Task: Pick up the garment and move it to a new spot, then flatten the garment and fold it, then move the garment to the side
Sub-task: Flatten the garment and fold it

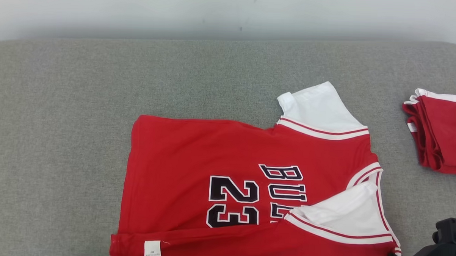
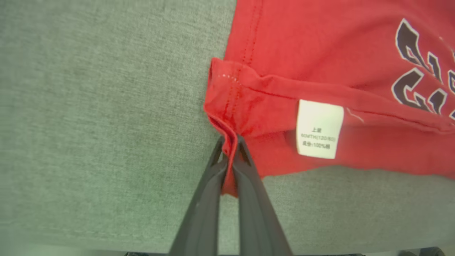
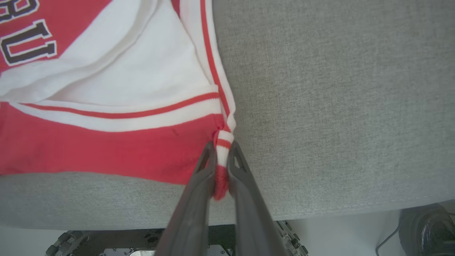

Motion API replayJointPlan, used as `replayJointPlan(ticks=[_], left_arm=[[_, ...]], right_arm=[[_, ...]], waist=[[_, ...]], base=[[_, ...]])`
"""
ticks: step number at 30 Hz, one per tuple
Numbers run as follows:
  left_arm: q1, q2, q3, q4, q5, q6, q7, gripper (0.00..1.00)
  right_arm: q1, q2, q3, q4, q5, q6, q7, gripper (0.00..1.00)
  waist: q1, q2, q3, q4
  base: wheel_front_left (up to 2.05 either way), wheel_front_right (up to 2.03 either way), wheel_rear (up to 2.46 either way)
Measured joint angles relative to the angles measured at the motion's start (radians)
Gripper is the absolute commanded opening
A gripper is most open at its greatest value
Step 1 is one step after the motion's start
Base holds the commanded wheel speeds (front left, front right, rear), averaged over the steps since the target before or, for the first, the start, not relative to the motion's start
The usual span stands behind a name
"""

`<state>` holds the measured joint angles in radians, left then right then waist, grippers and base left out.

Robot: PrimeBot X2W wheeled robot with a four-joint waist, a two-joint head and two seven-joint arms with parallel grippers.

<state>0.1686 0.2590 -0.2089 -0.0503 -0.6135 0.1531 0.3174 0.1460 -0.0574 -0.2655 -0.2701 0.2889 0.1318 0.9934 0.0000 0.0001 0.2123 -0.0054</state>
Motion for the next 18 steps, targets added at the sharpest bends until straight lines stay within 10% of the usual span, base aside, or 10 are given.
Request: replayJointPlan(ticks=[14,15,16,17,18], left_arm=[[0.040,0.025,0.026,-0.015,0.005,0.031,-0.008,0.00],[0.041,0.025,0.026,-0.013,0.005,0.032,-0.008,0.05],[0.043,0.024,0.028,-0.011,0.005,0.038,-0.010,0.43],[0.045,0.024,0.029,-0.008,0.006,0.041,-0.013,1.00],[0.049,0.023,0.030,-0.005,0.006,0.043,-0.012,1.00]], right_arm=[[0.072,0.006,0.035,-0.002,0.037,0.000,0.036,0.00],[0.074,0.006,0.035,0.002,0.037,0.000,0.035,0.46],[0.076,0.007,0.030,0.007,0.041,0.000,0.027,1.00],[0.076,0.007,0.025,0.014,0.044,0.000,0.022,1.00],[0.077,0.006,0.022,0.020,0.044,0.000,0.021,1.00]], waist=[[0.0000,0.0000,-0.040,-0.005],[-0.0001,0.0000,-0.042,-0.005],[0.0000,0.0000,-0.044,-0.005],[-0.0001,0.0000,-0.046,-0.005],[-0.0001,0.0000,-0.048,-0.004]], base=[[0.00,0.00,0.00],[0.00,0.00,0.00],[0.00,0.00,0.00],[0.00,0.00,0.00],[0.00,0.00,0.00]])
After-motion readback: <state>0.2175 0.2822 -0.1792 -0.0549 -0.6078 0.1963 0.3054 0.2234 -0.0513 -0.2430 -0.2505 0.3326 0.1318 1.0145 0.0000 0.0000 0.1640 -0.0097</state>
